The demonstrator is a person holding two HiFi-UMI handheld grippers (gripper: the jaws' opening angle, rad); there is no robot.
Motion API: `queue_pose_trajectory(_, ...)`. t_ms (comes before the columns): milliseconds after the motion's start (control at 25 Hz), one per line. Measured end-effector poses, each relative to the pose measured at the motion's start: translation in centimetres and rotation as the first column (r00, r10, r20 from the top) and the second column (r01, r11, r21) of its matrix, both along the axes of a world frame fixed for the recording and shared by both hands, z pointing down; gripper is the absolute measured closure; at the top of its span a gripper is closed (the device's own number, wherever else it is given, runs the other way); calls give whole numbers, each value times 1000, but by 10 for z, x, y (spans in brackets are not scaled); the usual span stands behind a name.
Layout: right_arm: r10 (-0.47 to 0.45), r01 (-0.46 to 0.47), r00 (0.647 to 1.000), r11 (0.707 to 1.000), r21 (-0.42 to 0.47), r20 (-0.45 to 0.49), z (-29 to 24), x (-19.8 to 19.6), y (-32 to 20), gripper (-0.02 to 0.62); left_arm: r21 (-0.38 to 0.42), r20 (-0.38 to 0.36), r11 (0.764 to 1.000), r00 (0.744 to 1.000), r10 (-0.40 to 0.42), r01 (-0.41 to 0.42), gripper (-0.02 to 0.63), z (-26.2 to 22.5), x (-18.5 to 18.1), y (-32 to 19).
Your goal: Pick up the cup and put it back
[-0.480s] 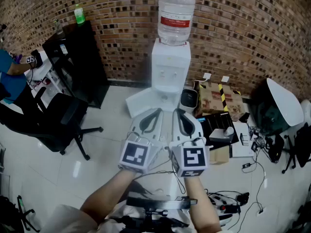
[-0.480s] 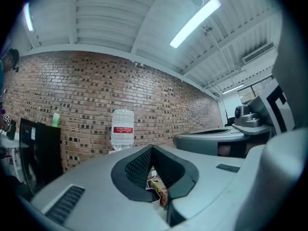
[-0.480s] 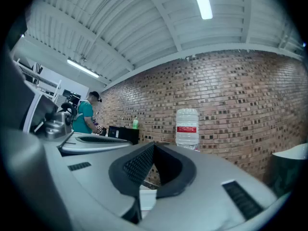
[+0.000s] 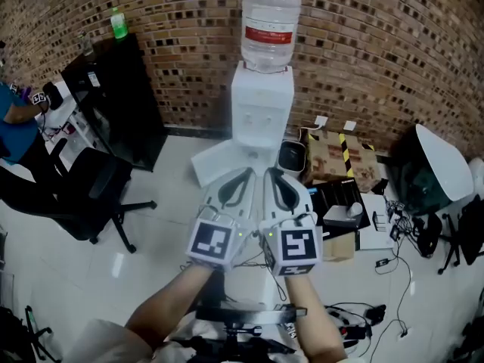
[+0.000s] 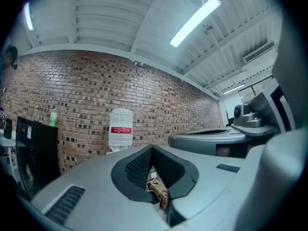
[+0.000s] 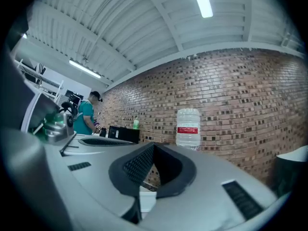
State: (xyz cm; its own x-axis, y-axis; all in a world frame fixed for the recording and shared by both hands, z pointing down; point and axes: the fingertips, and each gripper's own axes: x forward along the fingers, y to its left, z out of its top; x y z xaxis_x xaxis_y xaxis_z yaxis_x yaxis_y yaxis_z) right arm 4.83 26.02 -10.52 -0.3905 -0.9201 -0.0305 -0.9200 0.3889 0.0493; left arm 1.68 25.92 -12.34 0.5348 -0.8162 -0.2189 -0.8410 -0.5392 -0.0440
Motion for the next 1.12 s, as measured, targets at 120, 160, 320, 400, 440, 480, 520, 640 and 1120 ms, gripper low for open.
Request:
queue_pose_trajectory(120, -4, 4, 1000, 1000, 1, -24, 7, 1, -20, 591, -7, -3, 1000, 1000, 7, -7, 612, 7, 2, -20)
queue_pose_trajectory(160, 1, -1, 1000, 1000, -1, -23, 8, 1, -29, 591, -11, -5, 1000, 1000, 9, -9, 611, 9, 1, -28)
queue_pose_trajectory(320, 20, -21, 1000, 1000, -9, -9, 13, -6, -69, 591, -19, -17, 1000, 1000, 13, -13, 612, 17, -6, -73)
queue_pose_trajectory(400, 28, -28, 999, 1000, -7, -24, 16, -7, -94, 591, -18, -19, 1000, 1000, 19, -19, 612, 18, -8, -99)
queue_pose_trajectory(440, 33, -33, 999, 999, -7, -31, 18, -8, -108, 591, -19, -20, 1000, 1000, 22, -22, 612, 18, -9, -113)
queue_pose_trajectory(480, 38, -38, 999, 999, -9, -33, 18, -9, -122, 591, -21, -23, 999, 999, 25, -26, 612, 18, -11, -128)
queue_pose_trajectory(520, 44, -44, 999, 999, -13, -30, 18, -11, -137, 591, -24, -26, 999, 999, 29, -30, 612, 17, -13, -144)
queue_pose_trajectory(640, 64, -65, 997, 998, -21, -33, 16, -16, -182, 591, -28, -26, 998, 998, 50, -50, 612, 13, -19, -191)
queue_pose_trajectory(1120, 125, -126, 991, 992, -27, -55, 10, -47, -345, 591, -23, -18, 995, 995, 95, -96, 612, 3, -58, -354)
